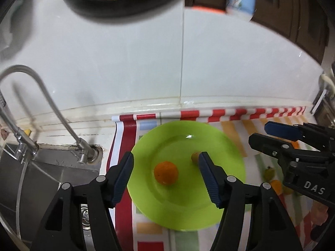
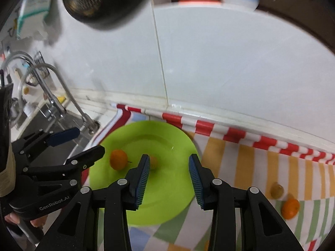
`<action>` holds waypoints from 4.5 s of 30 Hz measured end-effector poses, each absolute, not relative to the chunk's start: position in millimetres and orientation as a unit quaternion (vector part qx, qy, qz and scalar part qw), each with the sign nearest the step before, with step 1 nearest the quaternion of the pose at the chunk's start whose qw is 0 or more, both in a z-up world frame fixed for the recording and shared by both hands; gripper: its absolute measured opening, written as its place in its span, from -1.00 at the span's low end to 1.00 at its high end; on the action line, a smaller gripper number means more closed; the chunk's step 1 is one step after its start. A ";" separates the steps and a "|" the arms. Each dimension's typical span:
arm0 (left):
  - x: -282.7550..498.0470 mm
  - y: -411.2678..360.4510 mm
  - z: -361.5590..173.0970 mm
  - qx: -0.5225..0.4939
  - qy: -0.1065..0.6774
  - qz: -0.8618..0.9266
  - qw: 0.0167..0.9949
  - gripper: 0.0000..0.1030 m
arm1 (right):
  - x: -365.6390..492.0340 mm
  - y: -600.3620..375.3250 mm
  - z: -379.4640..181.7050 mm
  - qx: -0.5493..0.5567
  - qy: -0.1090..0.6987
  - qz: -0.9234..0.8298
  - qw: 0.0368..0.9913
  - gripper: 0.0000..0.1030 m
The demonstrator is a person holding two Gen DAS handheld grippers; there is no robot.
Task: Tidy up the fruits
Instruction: 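Withdraw both open tools up and away from the green plate, then move the left tool to an orange while the right tool reaches the yellow-green pomelo, then close the left tool on the orange while the right tool grips and lifts the pomelo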
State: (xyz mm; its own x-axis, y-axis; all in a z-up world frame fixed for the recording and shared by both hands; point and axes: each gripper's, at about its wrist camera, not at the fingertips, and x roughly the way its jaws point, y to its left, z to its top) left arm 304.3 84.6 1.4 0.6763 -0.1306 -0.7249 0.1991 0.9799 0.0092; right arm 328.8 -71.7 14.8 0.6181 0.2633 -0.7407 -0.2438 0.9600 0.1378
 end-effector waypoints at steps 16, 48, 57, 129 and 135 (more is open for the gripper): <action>194.6 71.9 58.0 0.058 0.283 -0.124 0.949 0.40 | 205.0 -108.7 71.3 0.017 0.319 0.090 0.943 0.11; 112.4 38.1 -1.3 0.192 0.228 -0.236 0.925 0.55 | 83.1 -123.0 18.9 -0.017 0.310 -0.004 0.951 0.38; 126.0 28.8 -40.2 0.230 0.267 -0.290 0.890 0.55 | 97.7 -118.0 -23.4 -0.021 0.372 0.019 0.928 0.38; 182.2 21.3 -30.5 0.080 0.362 -0.257 0.892 -0.26 | 142.6 -127.5 -22.0 0.040 0.379 0.061 0.922 -0.04; 186.8 40.8 -22.4 0.070 0.353 -0.221 0.906 -0.26 | 158.3 -112.4 -12.5 0.033 0.368 0.087 0.925 -0.04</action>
